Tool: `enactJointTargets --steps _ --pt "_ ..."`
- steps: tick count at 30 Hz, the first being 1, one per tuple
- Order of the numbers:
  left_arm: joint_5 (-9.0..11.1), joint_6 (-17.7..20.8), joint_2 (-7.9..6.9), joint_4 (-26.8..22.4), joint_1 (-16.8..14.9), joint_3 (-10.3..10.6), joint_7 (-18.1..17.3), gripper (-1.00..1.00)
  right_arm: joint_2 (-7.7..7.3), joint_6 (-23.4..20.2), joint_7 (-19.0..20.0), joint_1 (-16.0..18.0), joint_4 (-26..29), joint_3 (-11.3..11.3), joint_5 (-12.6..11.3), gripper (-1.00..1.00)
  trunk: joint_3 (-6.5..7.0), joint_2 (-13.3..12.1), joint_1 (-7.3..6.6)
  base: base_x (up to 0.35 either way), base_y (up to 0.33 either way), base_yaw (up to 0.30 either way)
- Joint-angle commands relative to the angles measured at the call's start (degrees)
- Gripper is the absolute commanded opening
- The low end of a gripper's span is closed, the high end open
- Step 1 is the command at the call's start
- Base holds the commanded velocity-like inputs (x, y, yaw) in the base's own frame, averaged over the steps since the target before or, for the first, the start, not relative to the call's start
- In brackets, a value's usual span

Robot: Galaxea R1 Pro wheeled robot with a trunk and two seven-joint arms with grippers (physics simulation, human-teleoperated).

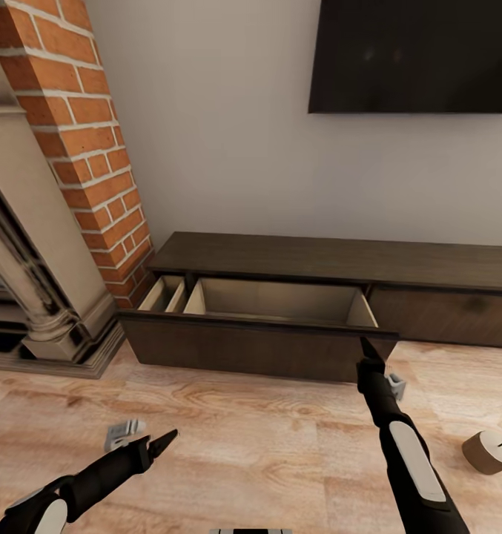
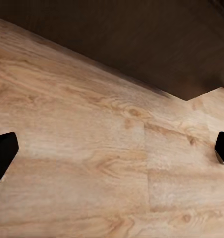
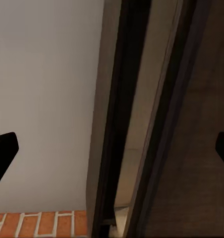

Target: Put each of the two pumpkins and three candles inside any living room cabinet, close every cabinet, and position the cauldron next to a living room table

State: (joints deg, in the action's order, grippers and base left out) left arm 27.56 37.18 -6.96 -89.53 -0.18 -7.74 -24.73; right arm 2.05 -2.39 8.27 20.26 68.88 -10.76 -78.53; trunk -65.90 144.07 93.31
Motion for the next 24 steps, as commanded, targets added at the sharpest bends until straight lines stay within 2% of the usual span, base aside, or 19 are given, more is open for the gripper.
enactJointTargets --steps 1,4,6,9,12,14,18,24 --pt "0.5 0.4 0.13 0.0 0.0 -0.1 1.0 1.00 0.16 -0.3 -0.8 0.0 0.3 -0.1 0.0 1.00 0.19 0.0 -0.03 0.000 0.000 0.000" --pt "2.2 0.4 0.79 0.0 0.0 0.0 6.9 1.00 0.48 -0.3 -6.4 -0.7 3.4 -0.1 3.0 1.00 0.85 0.0 -0.11 0.000 0.000 0.000" --pt "2.6 0.3 0.89 0.0 0.0 0.0 8.7 1.00 0.52 -0.4 -7.8 -1.5 4.6 -0.1 4.1 1.00 1.30 -0.1 -0.16 0.000 0.000 0.000" --pt "3.0 0.3 1.01 0.0 0.0 0.0 11.5 1.00 0.49 -0.6 -9.2 -3.4 7.5 1.3 6.7 1.00 1.96 -0.1 -0.24 0.000 0.000 0.000" --pt "3.2 0.2 1.12 -0.1 0.0 -0.1 13.9 1.00 0.39 -0.6 -9.7 -6.2 10.8 6.7 11.3 1.00 2.62 -0.1 -0.32 0.000 0.000 0.000" --pt "3.3 0.2 1.14 -0.1 -0.1 -0.1 14.4 1.00 0.45 -0.6 -9.8 -7.0 11.4 8.8 13.0 1.00 3.07 -0.2 -0.37 0.000 0.000 0.000" --pt "3.4 0.2 1.16 -0.2 0.0 -0.1 14.7 1.00 0.30 -0.5 -9.9 -7.7 11.8 12.2 14.2 1.00 3.95 -0.2 -0.47 0.000 0.000 0.000" --pt "3.7 0.2 1.22 -0.5 0.0 -0.2 14.7 1.00 0.31 -0.5 -9.9 -8.6 12.2 13.3 15.1 1.00 5.28 -0.3 -0.63 0.000 0.000 0.000"
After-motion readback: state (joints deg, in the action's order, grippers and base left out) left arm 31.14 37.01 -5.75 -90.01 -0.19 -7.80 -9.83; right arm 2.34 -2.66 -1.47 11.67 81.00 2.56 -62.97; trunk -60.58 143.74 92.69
